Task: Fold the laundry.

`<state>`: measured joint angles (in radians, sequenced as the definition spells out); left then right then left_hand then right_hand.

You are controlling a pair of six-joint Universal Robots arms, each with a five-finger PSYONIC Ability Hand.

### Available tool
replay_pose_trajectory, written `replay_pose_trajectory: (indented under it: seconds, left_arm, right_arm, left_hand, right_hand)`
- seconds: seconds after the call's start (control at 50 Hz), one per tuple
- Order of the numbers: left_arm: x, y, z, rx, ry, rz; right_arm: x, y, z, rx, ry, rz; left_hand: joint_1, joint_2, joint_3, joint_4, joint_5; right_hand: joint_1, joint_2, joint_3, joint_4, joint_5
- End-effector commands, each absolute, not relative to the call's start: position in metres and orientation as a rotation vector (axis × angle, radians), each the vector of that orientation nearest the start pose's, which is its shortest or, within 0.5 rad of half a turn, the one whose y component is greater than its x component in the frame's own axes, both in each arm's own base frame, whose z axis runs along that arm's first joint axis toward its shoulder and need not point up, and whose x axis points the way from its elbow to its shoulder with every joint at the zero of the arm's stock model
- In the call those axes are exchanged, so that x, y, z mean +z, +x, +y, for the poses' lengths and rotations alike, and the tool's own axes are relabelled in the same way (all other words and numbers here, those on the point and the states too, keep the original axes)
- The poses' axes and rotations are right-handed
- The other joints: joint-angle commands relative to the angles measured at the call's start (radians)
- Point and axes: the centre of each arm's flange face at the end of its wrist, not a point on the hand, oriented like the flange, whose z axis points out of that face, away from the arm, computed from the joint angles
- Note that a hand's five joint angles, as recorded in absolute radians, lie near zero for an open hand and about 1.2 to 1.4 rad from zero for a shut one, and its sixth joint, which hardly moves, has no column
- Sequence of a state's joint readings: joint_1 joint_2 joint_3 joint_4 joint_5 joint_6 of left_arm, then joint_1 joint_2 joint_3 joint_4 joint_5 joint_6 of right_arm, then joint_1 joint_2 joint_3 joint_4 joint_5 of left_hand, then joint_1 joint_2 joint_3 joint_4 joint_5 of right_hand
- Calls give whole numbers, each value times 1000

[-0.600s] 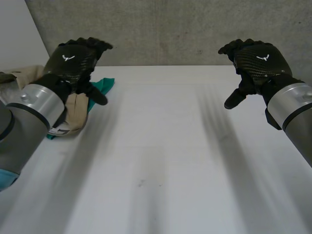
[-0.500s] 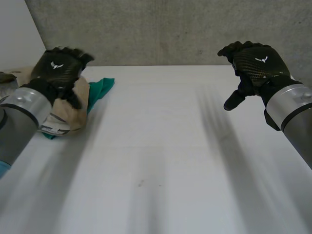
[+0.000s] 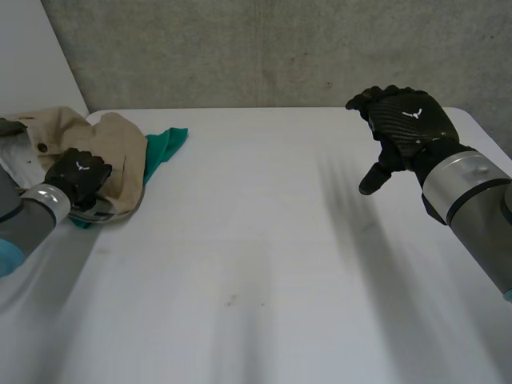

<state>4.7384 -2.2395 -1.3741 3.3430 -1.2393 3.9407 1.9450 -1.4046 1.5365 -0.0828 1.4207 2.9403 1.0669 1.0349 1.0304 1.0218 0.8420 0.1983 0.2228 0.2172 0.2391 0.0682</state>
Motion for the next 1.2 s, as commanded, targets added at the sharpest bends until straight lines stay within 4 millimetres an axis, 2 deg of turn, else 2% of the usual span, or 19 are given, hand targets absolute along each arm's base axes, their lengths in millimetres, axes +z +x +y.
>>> replay_pose_trajectory:
  seconds: [0.02,0.08,0.12,0.16,0.26,0.32,0.34,0.42,0.48,0.54,0.56,0.58,0.62,0.64,0.78,0.9,0.96,1.1,1.2]
  left_arm:
    - [136,-165,-413,-1802,1142,1965]
    - [154,-197,-400,-1891,1175,1914]
    - [187,-223,-383,-2015,1122,1889]
    - [205,-237,-372,-2095,1069,1904]
    - [257,-296,-319,-2423,927,2012]
    - [275,-324,-294,-2551,947,2021]
    - [281,-343,-278,-2612,996,2015]
    - [272,-396,-244,-2679,1149,2006]
    - [259,-425,-239,-2701,1151,2002]
    - [246,-440,-241,-2701,1150,2003]
    - [239,-448,-241,-2705,1165,2002]
    - [235,-451,-240,-2703,1175,2005]
    - [231,-455,-238,-2705,1189,2006]
    - [229,-455,-238,-2696,1196,2014]
    - [233,-444,-235,-2675,1185,2024]
    - [253,-404,-254,-2625,1075,2034]
    - [260,-379,-261,-2583,1019,2045]
    - [266,-345,-259,-2526,977,2073]
    - [261,-319,-266,-2466,1022,2118]
  right_arm:
    - [271,260,-262,-1991,-771,1996]
    - [272,260,-263,-1999,-771,1990]
    - [273,260,-263,-2002,-771,1990]
    - [274,259,-265,-2011,-770,1989]
    - [278,257,-268,-2034,-762,1986]
    - [283,256,-268,-2055,-751,1978]
    - [284,255,-269,-2063,-747,1977]
    - [289,251,-274,-2104,-703,2000]
    - [293,244,-279,-2142,-658,2026]
    - [296,237,-285,-2175,-620,2045]
    - [297,235,-286,-2182,-612,2047]
    - [297,234,-288,-2187,-606,2050]
    - [300,229,-291,-2204,-590,2054]
    - [300,228,-292,-2208,-585,2055]
    - [303,222,-298,-2225,-572,2059]
    - [304,222,-297,-2200,-589,2083]
    - [300,225,-290,-2126,-659,2138]
    - [280,232,-276,-1890,-846,2261]
    - [270,257,-250,-1771,-936,2204]
  left_hand:
    - [329,361,366,374,380]
    - [329,361,366,374,380]
    - [329,361,366,374,380]
    - [329,361,366,374,380]
    - [329,361,366,374,380]
    - [329,361,366,374,380]
    - [329,361,366,374,380]
    - [329,361,366,374,380]
    - [329,361,366,374,380]
    - [329,361,366,374,380]
    - [286,318,323,331,337]
    - [30,62,66,75,80]
    - [-691,-659,-654,-646,-641]
    - [-852,-820,-815,-807,-801]
    - [-892,-860,-856,-847,-842]
    - [-892,-860,-856,-847,-842]
    - [-892,-860,-856,-847,-842]
    - [-892,-860,-856,-847,-842]
    - [-892,-860,-856,-847,-842]
  right_hand:
    - [-24,-48,-43,-65,-68]
    - [-24,-48,-43,-65,-68]
    - [-24,-48,-43,-65,-68]
    - [-24,-48,-43,-65,-68]
    - [-24,-48,-43,-65,-68]
    - [-24,-48,-43,-65,-68]
    - [-24,-48,-43,-65,-68]
    - [-24,-48,-43,-65,-68]
    - [-24,-48,-43,-65,-68]
    - [-24,-48,-43,-65,-68]
    - [-24,-48,-43,-65,-68]
    - [-24,-48,-43,-65,-68]
    - [-24,-48,-43,-65,-68]
    - [-24,-48,-43,-65,-68]
    - [-24,-48,-43,-65,-68]
    - [-24,-48,-43,-65,-68]
    - [-24,-48,-43,-65,-68]
    - [-24,-48,-43,-65,-68]
    - [-24,-48,-43,-65,-68]
